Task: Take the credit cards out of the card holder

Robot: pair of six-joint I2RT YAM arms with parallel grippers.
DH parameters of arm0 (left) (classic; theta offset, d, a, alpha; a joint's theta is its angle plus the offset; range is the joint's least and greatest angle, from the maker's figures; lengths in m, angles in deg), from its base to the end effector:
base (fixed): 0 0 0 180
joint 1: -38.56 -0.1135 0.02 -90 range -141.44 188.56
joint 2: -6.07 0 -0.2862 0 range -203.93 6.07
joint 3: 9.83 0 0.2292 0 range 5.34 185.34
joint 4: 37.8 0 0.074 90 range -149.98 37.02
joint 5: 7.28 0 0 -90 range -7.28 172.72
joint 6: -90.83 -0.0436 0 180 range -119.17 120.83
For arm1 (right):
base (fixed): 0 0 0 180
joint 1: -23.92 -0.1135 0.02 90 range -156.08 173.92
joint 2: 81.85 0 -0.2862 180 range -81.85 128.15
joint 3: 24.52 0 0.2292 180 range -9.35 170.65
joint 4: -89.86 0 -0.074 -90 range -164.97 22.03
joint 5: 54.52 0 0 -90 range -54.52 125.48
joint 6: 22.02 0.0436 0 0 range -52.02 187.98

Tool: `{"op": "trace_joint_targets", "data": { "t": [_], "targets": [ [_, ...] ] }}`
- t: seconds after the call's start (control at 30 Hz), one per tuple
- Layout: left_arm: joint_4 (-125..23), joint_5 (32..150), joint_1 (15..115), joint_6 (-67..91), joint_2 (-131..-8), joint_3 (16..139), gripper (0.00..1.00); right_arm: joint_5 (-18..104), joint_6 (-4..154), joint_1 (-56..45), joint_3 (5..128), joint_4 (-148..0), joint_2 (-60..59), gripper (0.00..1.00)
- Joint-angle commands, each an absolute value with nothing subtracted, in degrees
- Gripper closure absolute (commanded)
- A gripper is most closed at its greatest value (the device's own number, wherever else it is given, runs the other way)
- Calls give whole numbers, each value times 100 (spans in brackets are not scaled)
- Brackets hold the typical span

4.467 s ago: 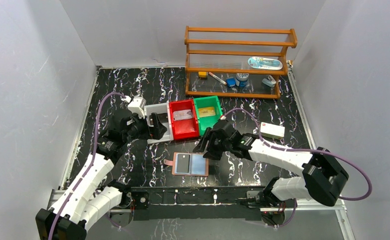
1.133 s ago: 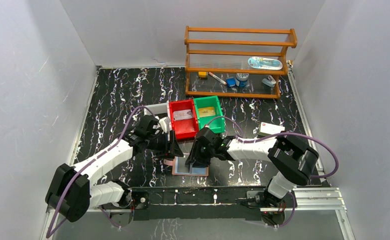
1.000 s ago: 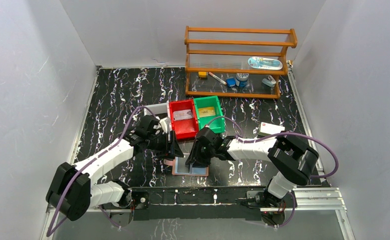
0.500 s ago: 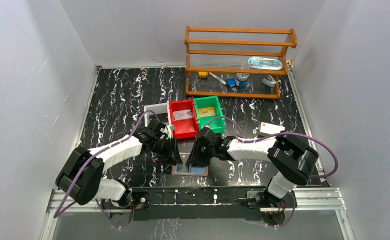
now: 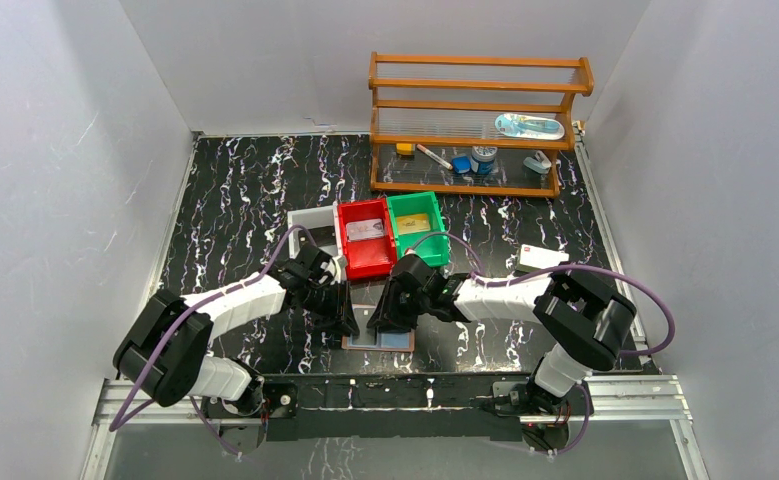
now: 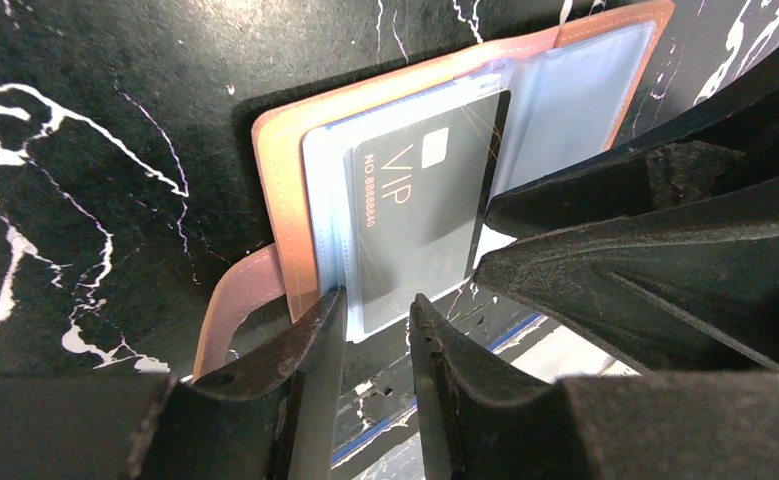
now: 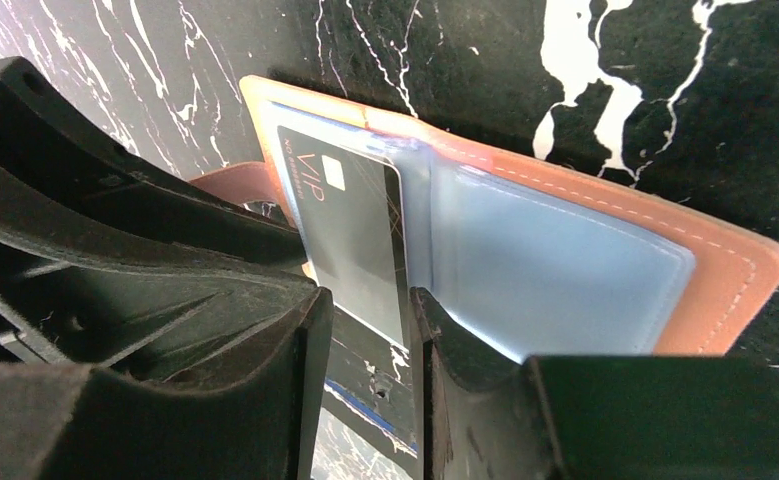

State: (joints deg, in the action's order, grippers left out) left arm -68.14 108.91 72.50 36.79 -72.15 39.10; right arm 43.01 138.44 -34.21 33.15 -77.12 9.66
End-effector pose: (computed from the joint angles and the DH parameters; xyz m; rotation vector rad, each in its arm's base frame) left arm 0.1707 -0.1380 0.1839 0.1276 2.8078 -0.9710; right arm 0.1525 0.2562 0.1864 0.2231 2.7284 1.0529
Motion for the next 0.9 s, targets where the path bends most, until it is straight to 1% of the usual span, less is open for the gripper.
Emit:
{"op": "trace_joint_targets", "data": {
  "t": [0.0,0.23,0.43,0.67,0.73,0.87],
  "targets": [
    [-7003,10801,7271,3618,-7172,3742,71,4316,13794,-3399,3380,-8018,825,58],
    [-7003,10833,7271,3588,-7175,3742,72,4153,13946,-3400,3339,-7814,991,58],
    [-7003,10863,7282,3541,-7198,3749,79,4150,14055,-3399,3293,-7734,1088,58],
    [-7003,10882,7312,3499,-7207,3786,83,4227,14000,-3395,3284,-7918,1031,58],
    [-6996,10886,7331,3485,-7268,3809,86,4380,14037,-3395,3252,-8081,1115,58],
    [-6984,10886,7385,3487,-7367,3829,90,4707,14244,-3398,3031,-8899,1220,65]
  ]
}}
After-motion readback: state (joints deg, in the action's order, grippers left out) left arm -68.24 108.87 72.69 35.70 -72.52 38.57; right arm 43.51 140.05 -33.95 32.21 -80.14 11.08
